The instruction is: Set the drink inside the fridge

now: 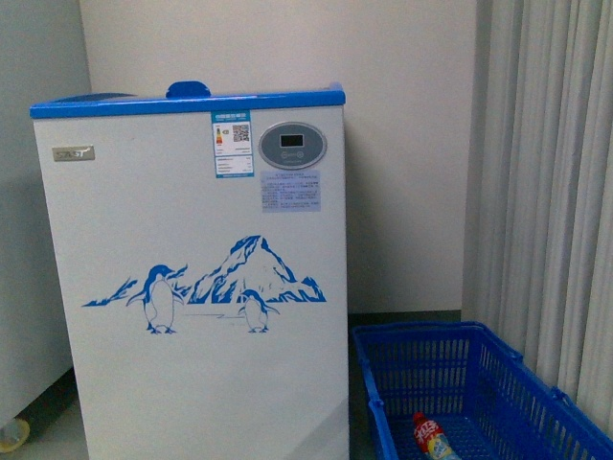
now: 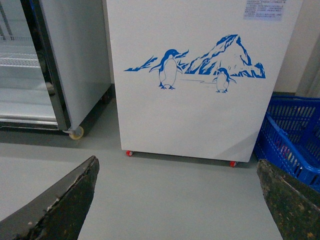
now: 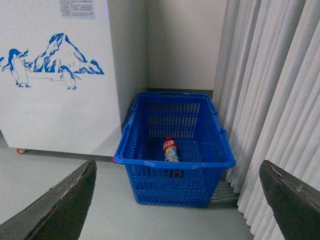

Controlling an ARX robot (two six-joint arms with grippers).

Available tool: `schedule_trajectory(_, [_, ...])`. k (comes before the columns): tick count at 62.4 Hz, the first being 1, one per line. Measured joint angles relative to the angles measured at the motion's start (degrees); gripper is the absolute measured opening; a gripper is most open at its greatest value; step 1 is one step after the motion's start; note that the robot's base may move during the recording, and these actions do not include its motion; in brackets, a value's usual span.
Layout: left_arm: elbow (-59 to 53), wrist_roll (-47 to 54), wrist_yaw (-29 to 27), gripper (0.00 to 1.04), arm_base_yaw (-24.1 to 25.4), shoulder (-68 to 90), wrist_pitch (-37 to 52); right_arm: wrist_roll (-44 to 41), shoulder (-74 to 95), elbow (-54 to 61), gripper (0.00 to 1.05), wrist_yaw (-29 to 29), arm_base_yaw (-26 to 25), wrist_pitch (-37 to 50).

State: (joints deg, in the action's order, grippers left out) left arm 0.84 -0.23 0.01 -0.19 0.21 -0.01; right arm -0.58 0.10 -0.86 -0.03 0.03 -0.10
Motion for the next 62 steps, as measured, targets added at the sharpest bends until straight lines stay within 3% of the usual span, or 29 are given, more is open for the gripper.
schedule_trajectory(62, [0.0, 0.0, 0.0, 0.97, 0.0, 0.0, 0.0, 0.0, 0.0, 0.0, 0.97, 0.0, 0.0, 0.0])
